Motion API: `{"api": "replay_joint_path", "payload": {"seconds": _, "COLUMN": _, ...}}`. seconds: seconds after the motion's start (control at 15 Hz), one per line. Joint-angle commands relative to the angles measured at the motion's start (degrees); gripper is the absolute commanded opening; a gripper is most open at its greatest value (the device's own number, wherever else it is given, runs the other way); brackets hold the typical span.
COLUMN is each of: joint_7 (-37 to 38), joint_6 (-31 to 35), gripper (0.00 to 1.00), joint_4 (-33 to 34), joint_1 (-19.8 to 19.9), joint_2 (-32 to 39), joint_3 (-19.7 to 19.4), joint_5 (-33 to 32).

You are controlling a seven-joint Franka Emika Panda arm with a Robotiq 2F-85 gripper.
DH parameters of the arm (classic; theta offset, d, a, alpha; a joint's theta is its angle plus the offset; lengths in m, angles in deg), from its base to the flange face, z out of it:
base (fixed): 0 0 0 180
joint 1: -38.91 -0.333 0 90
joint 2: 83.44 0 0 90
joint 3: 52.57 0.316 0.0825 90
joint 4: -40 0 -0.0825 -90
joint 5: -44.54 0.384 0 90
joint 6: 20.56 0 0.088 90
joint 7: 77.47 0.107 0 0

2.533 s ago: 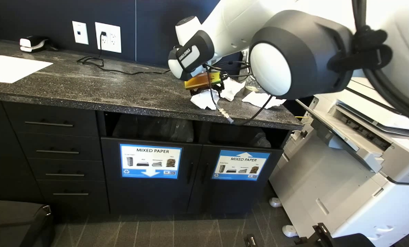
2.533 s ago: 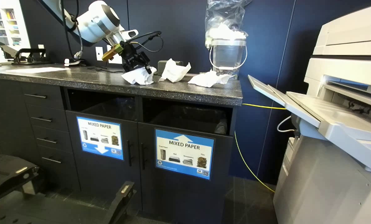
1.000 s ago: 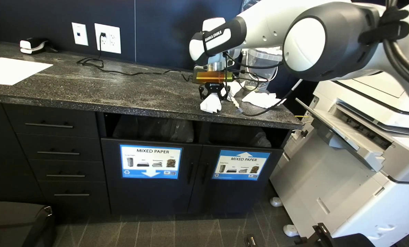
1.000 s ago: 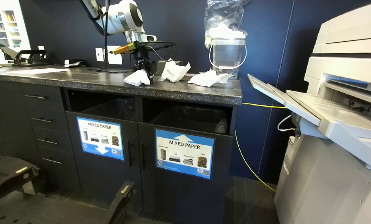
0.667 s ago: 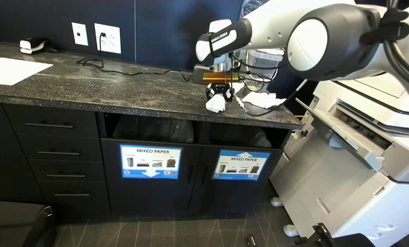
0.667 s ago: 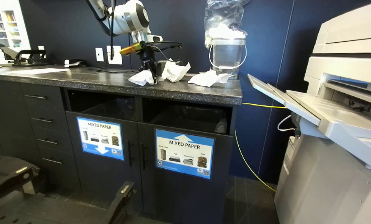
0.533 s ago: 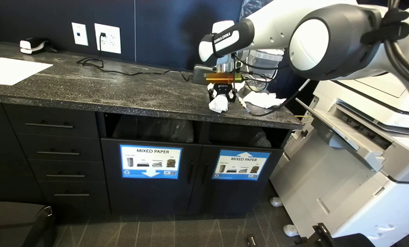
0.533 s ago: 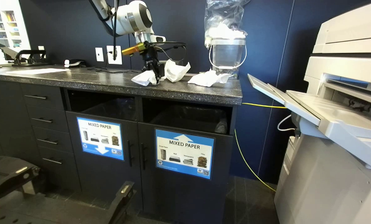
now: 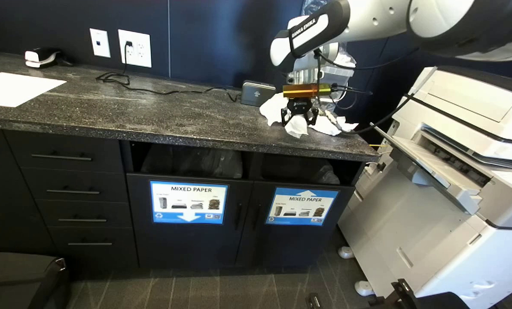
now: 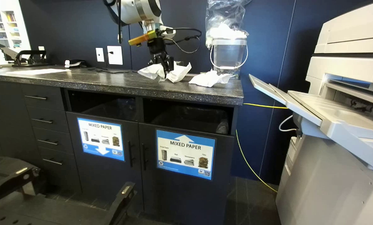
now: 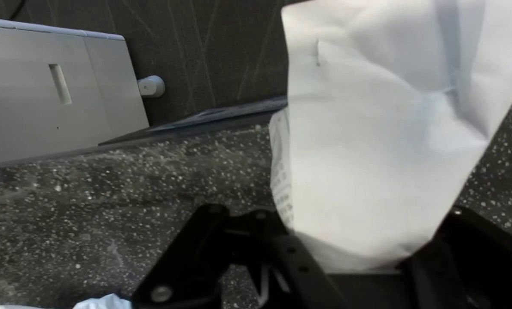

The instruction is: Pick up two pieces of paper from the countertop and put them in the right bin.

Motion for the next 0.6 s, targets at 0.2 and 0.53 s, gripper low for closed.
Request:
{"api": "replay_joint_path", "payload": {"seconds": 0.2, "joint_7": -4.28, "joint_6": 1.94, "gripper": 0.06, "joint_4": -21.99, "joint_1": 2.37, "joint_2": -18.69, "joint_3": 2.36, "joint_5": -0.86}}
{"api": "replay_joint_path", "payload": {"seconds": 0.53, "joint_7": -7.79, "joint_6": 0.94, "gripper": 0.06, "joint_4": -36.82, "joint_1": 5.18, "joint_2": -30.31, "joint_3": 4.41, "joint_5": 0.63}}
